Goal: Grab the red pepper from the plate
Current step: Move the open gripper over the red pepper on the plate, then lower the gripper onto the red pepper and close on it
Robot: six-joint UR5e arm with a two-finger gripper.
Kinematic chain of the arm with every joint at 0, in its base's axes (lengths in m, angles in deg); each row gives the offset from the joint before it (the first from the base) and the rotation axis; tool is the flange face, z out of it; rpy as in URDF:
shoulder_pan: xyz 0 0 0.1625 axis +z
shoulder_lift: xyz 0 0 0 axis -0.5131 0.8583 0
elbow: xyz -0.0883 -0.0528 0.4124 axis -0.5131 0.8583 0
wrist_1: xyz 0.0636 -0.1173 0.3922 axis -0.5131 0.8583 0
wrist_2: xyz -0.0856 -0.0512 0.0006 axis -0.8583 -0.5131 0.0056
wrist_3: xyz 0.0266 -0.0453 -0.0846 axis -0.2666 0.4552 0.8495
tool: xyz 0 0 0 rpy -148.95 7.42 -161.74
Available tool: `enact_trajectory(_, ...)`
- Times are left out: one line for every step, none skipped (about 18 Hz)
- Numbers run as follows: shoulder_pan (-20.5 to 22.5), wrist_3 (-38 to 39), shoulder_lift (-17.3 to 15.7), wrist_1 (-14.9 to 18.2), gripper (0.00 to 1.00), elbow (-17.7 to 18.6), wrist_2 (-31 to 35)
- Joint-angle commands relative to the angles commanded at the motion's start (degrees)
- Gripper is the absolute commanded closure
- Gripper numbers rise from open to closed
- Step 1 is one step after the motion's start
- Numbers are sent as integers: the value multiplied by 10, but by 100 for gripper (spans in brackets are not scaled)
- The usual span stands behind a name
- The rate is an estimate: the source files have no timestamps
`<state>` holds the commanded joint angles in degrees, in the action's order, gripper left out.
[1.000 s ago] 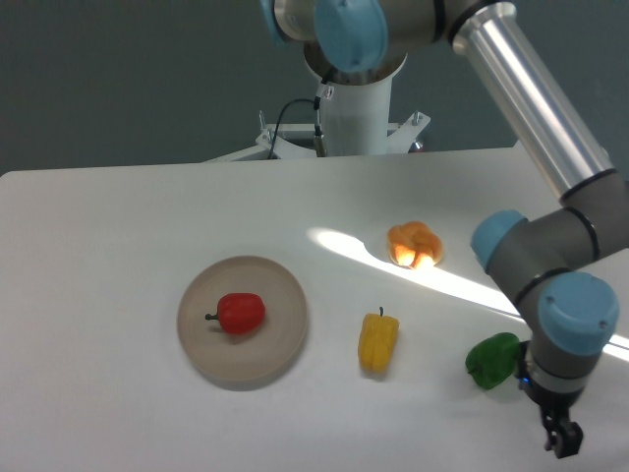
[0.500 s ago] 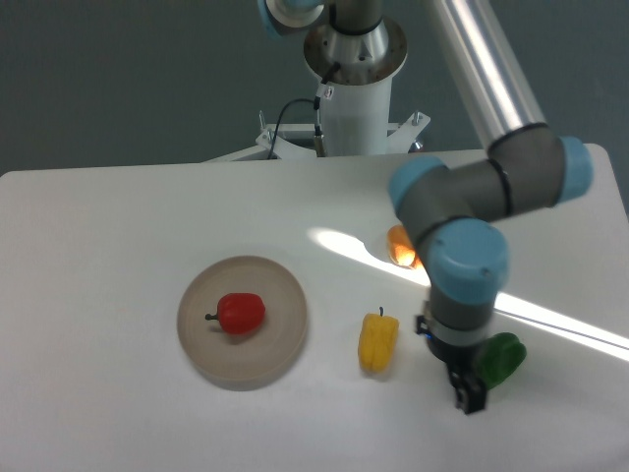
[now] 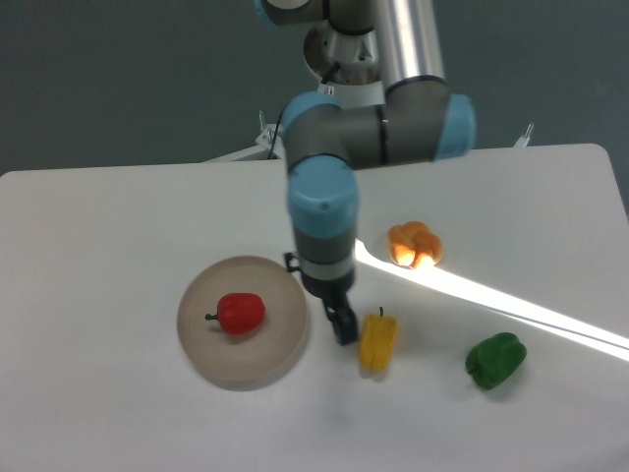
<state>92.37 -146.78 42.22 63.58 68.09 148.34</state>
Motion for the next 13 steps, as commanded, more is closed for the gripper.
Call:
enact_trajectory(-9, 0, -1, -15, 0, 8, 0)
enact_trajectory(-16, -1, 1, -27, 0, 13, 0)
enact_trajectory(-20, -3, 2, -34, 0, 18, 0)
enact_trajectory(-21, -3, 3, -39, 0, 19, 0)
enact_trajectory(-23, -5, 8, -39, 0, 19, 0)
enact_trajectory(-26, -6, 10, -40, 0, 20, 0)
enact_trajectory(-29, -5, 11, -40, 0, 20, 0)
enact_trajectory(-30, -6, 11, -40, 0, 23, 0)
enact_trajectory(-30, -3, 13, -40, 0, 24, 0)
enact_trajectory(-35, -1, 18, -41, 0, 23, 0)
enact_trajectory(-39, 0, 19, -45, 0, 25, 0)
enact_trajectory(-40, 3, 24, -54, 0, 30, 0)
enact_trajectory(-40, 11, 25, -63, 0, 34, 0)
